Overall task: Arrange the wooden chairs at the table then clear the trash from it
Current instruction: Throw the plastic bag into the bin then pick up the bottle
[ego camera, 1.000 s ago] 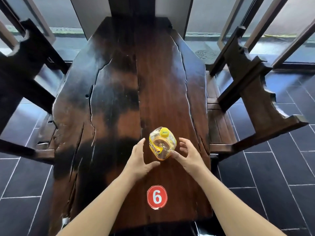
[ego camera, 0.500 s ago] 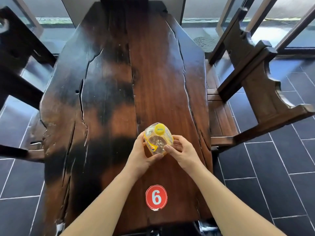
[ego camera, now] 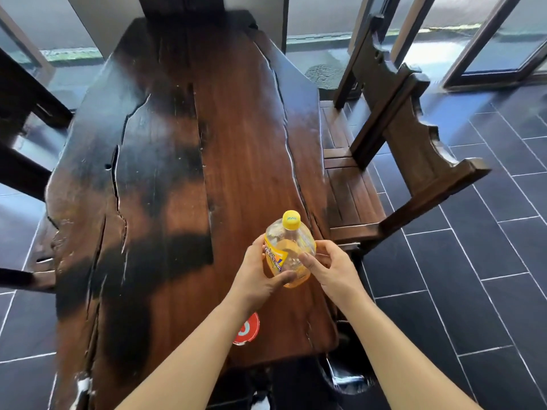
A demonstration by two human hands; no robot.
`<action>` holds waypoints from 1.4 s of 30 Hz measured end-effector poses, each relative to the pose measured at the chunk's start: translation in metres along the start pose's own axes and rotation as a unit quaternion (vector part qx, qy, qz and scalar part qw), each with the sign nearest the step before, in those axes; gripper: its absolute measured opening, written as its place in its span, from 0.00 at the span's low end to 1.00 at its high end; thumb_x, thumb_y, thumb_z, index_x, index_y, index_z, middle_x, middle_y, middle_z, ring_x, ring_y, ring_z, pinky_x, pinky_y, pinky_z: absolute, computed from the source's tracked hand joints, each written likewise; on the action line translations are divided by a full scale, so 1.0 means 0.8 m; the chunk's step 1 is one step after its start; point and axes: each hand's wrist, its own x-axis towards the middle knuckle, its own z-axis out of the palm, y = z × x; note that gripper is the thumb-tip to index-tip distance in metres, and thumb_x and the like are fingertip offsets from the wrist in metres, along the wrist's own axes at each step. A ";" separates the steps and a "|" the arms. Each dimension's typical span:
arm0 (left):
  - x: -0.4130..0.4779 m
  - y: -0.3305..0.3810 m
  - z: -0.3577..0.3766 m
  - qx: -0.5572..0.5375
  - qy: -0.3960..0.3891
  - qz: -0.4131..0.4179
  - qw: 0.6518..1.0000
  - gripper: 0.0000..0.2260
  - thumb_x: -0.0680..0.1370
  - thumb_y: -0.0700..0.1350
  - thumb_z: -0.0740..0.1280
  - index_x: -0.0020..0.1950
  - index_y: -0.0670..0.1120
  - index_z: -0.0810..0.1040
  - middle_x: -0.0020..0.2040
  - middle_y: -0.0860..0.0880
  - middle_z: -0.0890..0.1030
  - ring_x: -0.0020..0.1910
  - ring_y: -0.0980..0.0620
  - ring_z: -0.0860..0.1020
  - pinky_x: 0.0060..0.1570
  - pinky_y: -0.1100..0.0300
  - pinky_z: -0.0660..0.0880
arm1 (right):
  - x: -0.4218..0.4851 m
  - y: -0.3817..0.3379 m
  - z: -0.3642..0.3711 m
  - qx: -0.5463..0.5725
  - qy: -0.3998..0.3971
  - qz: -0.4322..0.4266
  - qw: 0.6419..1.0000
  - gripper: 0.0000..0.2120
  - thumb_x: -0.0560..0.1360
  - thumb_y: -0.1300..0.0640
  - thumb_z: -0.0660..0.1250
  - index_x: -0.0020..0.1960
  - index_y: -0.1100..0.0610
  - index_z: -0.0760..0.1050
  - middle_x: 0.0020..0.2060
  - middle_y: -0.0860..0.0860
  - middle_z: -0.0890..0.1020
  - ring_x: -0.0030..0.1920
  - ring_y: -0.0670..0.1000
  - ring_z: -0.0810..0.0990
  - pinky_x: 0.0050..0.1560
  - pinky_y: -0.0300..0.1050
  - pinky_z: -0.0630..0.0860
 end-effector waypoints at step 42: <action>-0.025 -0.228 0.458 0.077 -0.212 -0.103 0.969 0.33 0.68 0.53 0.80 0.66 0.65 0.64 0.59 0.62 0.75 0.56 0.68 0.74 0.45 0.74 0.71 | -0.091 0.519 -0.151 0.105 0.086 0.177 0.975 0.16 0.71 0.40 0.74 0.56 0.43 0.77 0.49 0.44 0.85 0.52 0.43 0.83 0.55 0.49 0.81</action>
